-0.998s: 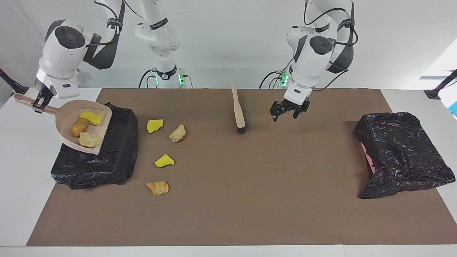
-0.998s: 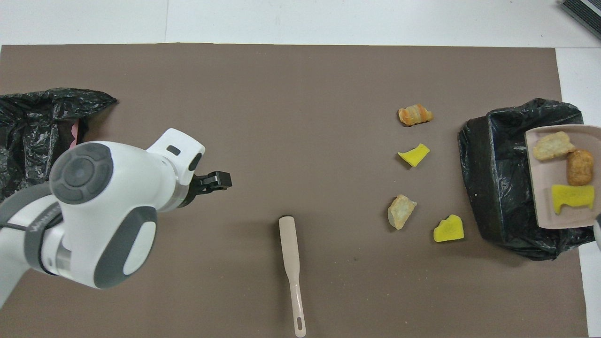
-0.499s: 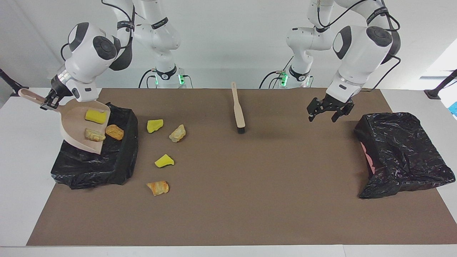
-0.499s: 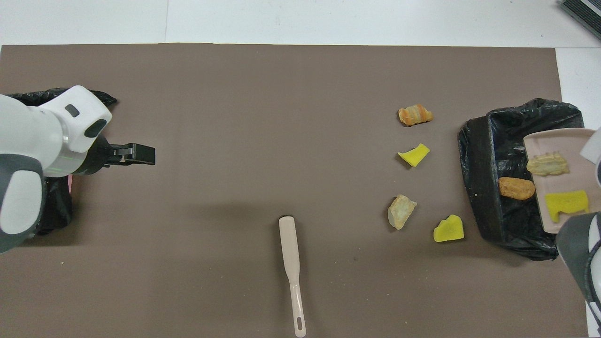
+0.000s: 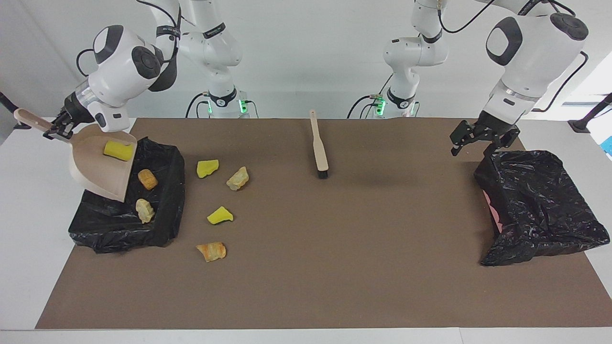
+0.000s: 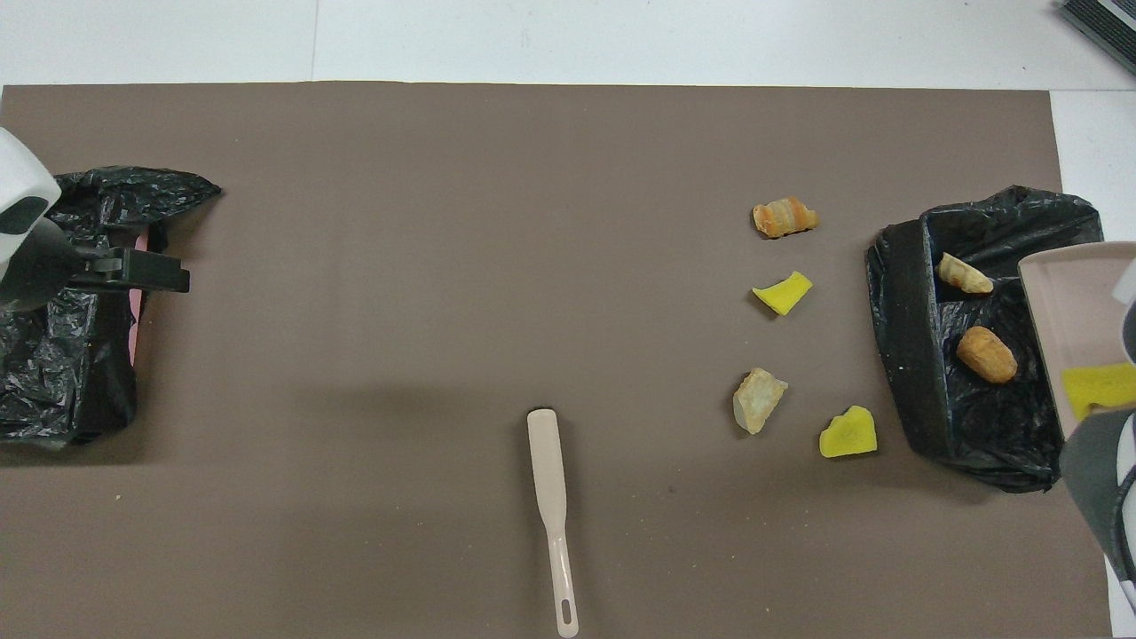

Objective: Sweep and dump trash in bin
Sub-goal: 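Tip the dustpan over the black bag with the right gripper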

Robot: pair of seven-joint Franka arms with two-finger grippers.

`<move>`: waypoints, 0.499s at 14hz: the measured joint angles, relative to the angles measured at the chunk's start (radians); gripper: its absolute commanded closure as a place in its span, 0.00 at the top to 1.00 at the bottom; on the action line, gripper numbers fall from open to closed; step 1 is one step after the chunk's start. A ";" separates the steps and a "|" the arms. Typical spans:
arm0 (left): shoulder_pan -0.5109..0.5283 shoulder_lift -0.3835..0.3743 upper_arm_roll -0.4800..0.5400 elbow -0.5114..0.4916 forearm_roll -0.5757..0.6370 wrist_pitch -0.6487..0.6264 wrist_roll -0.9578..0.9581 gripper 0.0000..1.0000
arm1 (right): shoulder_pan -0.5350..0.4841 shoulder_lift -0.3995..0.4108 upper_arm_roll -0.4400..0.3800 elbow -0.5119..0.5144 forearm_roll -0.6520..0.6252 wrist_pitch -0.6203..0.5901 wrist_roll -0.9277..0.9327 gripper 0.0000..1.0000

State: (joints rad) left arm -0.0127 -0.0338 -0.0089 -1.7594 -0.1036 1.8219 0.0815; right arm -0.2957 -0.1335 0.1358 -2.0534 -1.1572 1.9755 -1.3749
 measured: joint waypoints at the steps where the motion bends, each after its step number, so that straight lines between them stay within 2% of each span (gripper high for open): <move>1: 0.007 0.001 0.000 0.014 0.009 -0.015 0.011 1.00 | 0.000 -0.001 0.000 0.001 -0.014 -0.005 0.012 0.00; 7: 0.008 0.004 -0.001 0.118 0.057 -0.162 0.016 1.00 | 0.046 -0.001 0.007 -0.006 -0.068 -0.055 0.149 0.00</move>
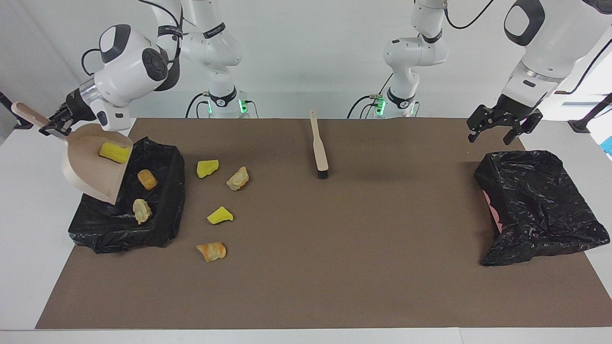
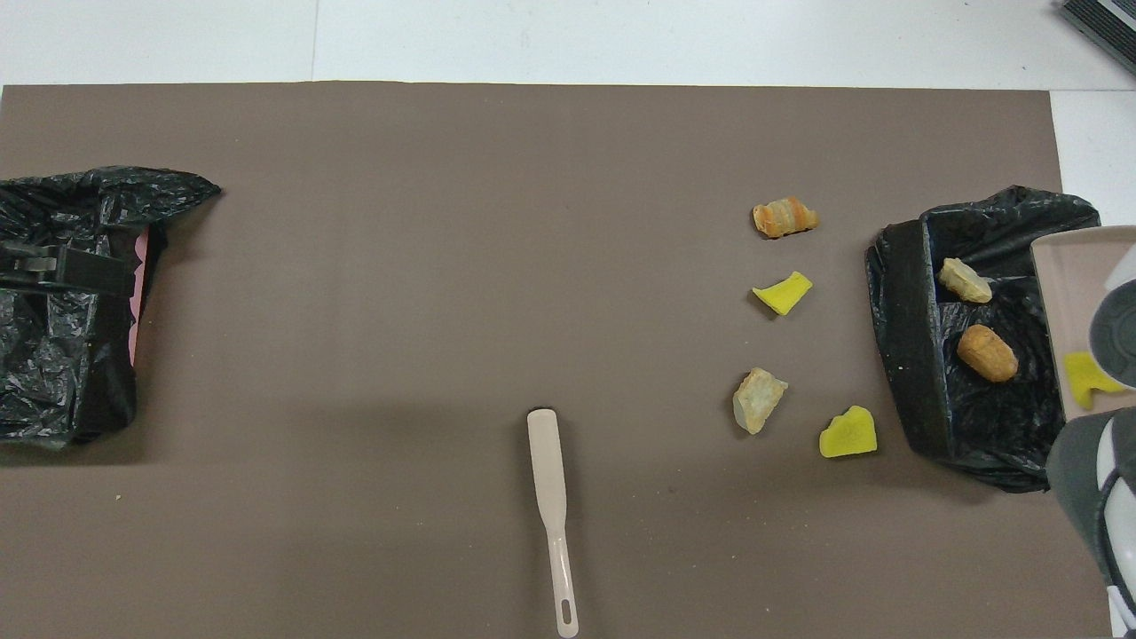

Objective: Sweep and dump trash in bin
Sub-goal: 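Tip the dustpan over the black bag with the right gripper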

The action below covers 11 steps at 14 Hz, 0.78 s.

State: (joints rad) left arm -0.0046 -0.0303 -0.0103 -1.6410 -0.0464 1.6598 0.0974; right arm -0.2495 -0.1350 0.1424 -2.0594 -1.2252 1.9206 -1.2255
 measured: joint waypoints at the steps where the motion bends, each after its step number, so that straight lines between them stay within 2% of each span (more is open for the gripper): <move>1: 0.000 -0.001 0.000 0.004 0.001 -0.016 0.000 1.00 | 0.008 0.000 0.002 -0.003 -0.003 -0.017 0.022 0.00; 6: 0.000 -0.023 0.001 0.007 0.002 -0.067 -0.001 1.00 | 0.032 -0.004 0.005 -0.010 -0.009 -0.091 0.047 0.00; 11: 0.000 -0.048 0.001 0.002 0.007 -0.111 -0.001 1.00 | 0.046 0.000 0.006 0.022 -0.038 -0.093 0.003 0.00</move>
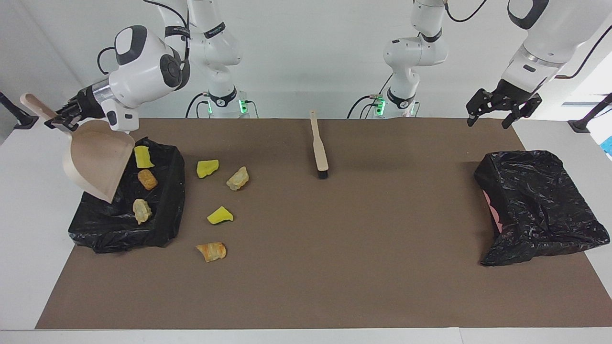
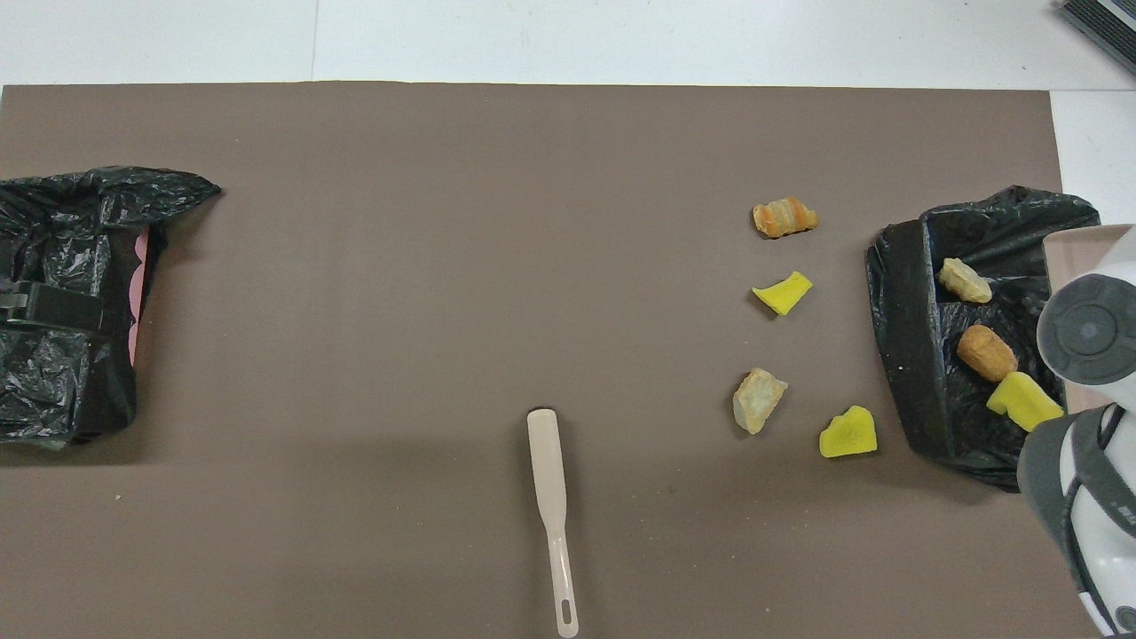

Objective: Sweep and dump trash in bin
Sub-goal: 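Tip the dustpan over the black bag with the right gripper, then bring the dustpan back and set it on the table with the right gripper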

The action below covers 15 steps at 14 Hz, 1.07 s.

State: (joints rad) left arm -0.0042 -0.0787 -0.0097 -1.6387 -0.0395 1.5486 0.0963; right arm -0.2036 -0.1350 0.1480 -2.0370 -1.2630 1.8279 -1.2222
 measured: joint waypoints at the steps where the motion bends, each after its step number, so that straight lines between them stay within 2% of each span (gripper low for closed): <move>1: 0.000 -0.003 -0.001 -0.002 0.006 -0.002 0.000 1.00 | 0.000 0.003 0.000 0.025 0.000 0.000 -0.027 0.00; 5: 0.000 -0.004 -0.002 -0.004 0.012 -0.009 0.000 1.00 | 0.000 0.030 0.000 0.126 0.053 0.000 -0.058 0.00; 9: 0.000 -0.004 -0.002 -0.005 0.012 -0.012 0.000 1.00 | 0.000 0.079 0.000 0.203 0.258 -0.001 -0.048 0.00; 12: 0.000 -0.004 -0.006 -0.005 0.012 -0.012 0.000 1.00 | 0.027 0.111 0.002 0.241 0.428 -0.006 0.081 0.00; 15: 0.000 -0.004 -0.008 -0.005 0.013 -0.012 0.000 1.00 | 0.138 0.117 0.008 0.253 0.605 -0.117 0.337 0.00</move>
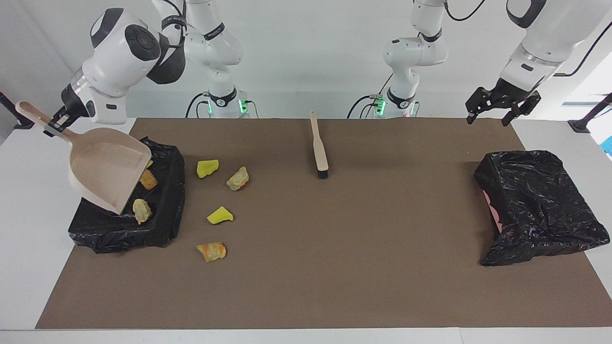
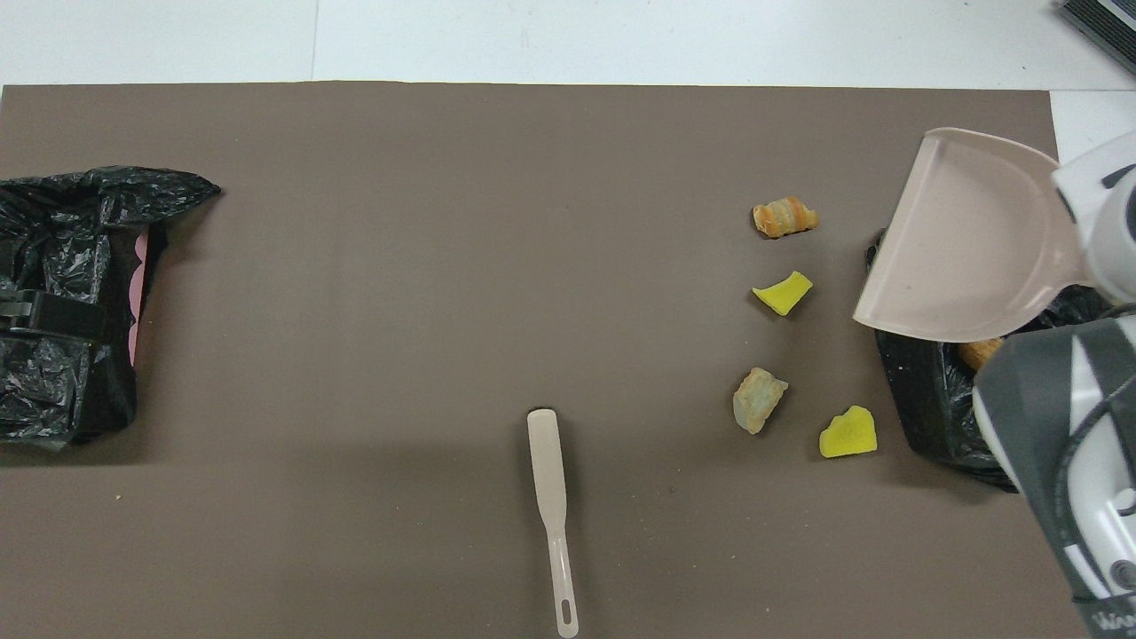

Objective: Sweep and dump trash in bin
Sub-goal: 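Bring the dustpan back and set it on the table with the right gripper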

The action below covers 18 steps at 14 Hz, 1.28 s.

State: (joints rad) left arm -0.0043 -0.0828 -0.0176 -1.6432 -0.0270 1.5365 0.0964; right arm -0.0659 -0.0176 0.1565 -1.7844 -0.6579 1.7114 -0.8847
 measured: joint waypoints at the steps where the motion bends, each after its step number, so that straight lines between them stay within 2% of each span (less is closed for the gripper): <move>1: 0.000 0.000 0.000 0.000 0.000 0.000 0.000 1.00 | 0.047 0.003 0.002 0.002 0.030 -0.033 0.083 0.00; 4: 0.000 0.000 -0.001 0.000 0.000 0.000 0.000 1.00 | 0.162 0.059 0.006 0.059 0.135 -0.119 0.344 0.00; 7: 0.000 0.000 -0.003 -0.003 0.000 0.000 0.000 1.00 | 0.228 0.180 0.006 0.187 0.252 -0.155 0.597 0.00; 13: 0.000 -0.006 -0.007 -0.014 0.000 0.000 0.000 1.00 | 0.338 0.361 0.005 0.378 0.450 -0.153 1.069 0.00; 18: 0.000 -0.009 -0.007 -0.027 0.000 0.001 0.000 1.00 | 0.430 0.479 0.005 0.427 0.525 -0.049 1.332 0.00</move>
State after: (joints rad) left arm -0.0047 -0.0919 -0.0249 -1.6705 -0.0270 1.5376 0.0964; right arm 0.3645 0.4612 0.1615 -1.3570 -0.1329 1.6626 0.4469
